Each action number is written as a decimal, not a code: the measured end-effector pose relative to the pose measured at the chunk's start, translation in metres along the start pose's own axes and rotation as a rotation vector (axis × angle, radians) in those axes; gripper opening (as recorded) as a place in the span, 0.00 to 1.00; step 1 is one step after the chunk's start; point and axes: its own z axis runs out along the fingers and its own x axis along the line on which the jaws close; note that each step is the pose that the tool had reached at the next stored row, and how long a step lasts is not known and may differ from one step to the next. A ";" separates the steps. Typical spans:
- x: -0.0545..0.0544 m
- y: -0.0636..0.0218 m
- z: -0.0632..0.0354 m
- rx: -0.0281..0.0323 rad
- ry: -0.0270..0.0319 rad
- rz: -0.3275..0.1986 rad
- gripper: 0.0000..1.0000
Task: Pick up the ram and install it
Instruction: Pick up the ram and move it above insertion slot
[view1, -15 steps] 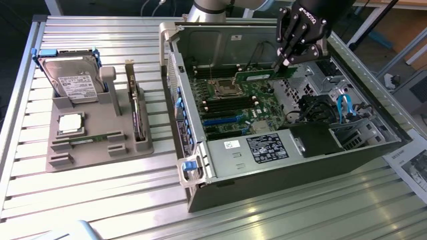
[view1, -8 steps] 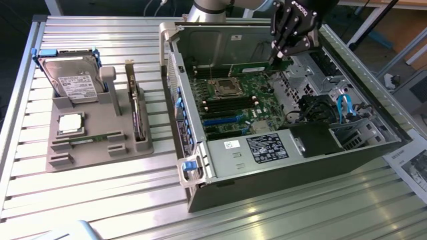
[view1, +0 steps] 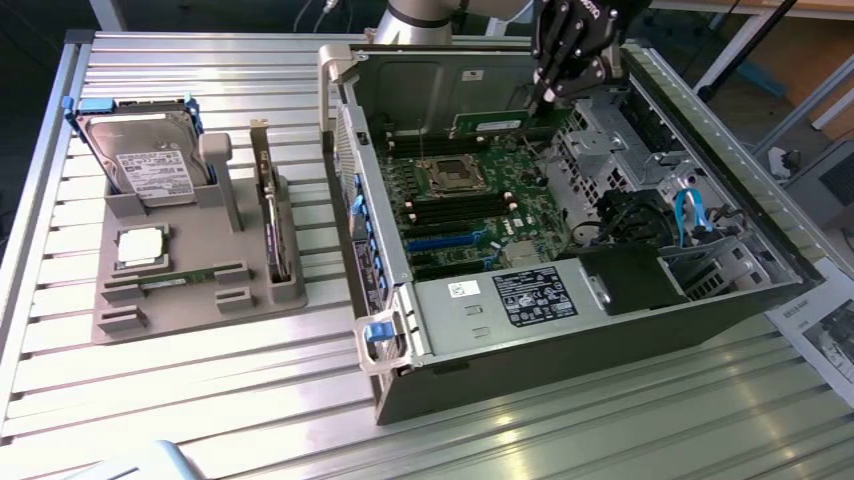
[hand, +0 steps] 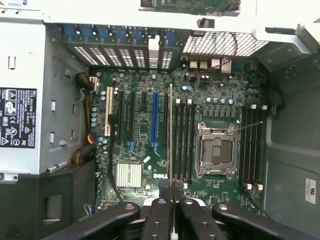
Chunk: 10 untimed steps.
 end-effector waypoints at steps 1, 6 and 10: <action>-0.003 -0.0002 0.0004 -0.0001 0.0001 0.000 0.12; -0.006 -0.0003 0.0009 0.0011 -0.0030 0.000 0.12; -0.006 -0.0004 0.0030 0.0110 -0.0211 -0.001 0.12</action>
